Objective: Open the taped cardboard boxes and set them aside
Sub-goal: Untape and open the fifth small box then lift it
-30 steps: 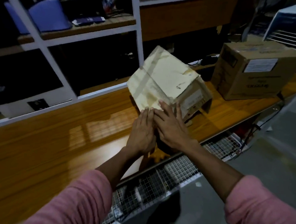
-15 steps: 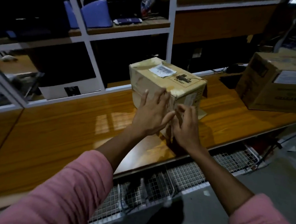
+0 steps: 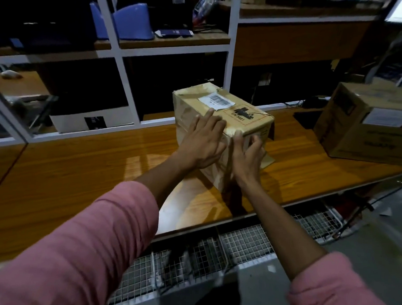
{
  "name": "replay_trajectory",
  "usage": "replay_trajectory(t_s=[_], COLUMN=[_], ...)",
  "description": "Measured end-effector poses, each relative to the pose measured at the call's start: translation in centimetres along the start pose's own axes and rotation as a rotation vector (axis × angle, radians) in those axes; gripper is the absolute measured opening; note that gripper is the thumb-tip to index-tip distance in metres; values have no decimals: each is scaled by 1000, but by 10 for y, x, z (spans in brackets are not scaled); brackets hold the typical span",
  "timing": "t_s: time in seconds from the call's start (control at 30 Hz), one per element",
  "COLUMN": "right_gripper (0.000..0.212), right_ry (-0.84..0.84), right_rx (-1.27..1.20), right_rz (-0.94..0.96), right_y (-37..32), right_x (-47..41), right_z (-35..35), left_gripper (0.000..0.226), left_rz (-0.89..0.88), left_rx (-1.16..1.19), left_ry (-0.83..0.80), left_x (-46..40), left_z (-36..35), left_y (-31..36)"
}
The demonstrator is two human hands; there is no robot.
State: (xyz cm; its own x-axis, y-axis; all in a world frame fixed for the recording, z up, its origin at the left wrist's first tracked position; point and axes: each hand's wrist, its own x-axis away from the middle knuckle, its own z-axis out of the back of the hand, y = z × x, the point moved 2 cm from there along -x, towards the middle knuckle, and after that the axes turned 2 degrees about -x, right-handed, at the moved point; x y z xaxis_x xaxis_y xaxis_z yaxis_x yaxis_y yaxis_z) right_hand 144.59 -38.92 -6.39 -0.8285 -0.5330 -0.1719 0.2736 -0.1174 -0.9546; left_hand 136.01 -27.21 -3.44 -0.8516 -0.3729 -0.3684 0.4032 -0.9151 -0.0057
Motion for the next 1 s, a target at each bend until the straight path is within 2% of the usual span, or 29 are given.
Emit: replay_trajectory(t_s=[0.13,0.23,0.37,0.43,0.5,0.57,0.63,0.7,0.8,0.9,1.0], right_gripper=[92,104,116,114,103,81,60,50,57,69,71], right_ry=[-40,-127,-306,-418,-492,-535,-565,-563,-566,-634,-656], right_rx=[-27,-1,18,69,36,48,93,111,144,296,388], right_rz=[-111,-22,167,212,217,201,210,222,227,299,325], right_y=[-16,-14,-4,8,22,27,23,15,2,-15,-22], right_x=[-11,-14,-4,7,16,22,26,28,28,40,54], right_z=[-4,-11,-13,-14,-20,-30,-43,-54,-77,-118,-142], left_gripper=[49,42,33,34,37,44,54,65,69,65,63], left_rz=[112,173,112,108,156,233,391,532,522,520,516], left_rx=[-38,-84,-112,-136,-195,-188,-120,-62,-89,-133,-154], left_ry=[147,264,324,354,381,298,143,-28,-166,-147,-149], left_x=[19,46,84,97,107,112,119,129,148,178,200], left_z=[16,24,22,20,22,24,22,18,17,27,37], left_y=[4,6,7,1,-7,-19,-38,-58,-76,-103,-124])
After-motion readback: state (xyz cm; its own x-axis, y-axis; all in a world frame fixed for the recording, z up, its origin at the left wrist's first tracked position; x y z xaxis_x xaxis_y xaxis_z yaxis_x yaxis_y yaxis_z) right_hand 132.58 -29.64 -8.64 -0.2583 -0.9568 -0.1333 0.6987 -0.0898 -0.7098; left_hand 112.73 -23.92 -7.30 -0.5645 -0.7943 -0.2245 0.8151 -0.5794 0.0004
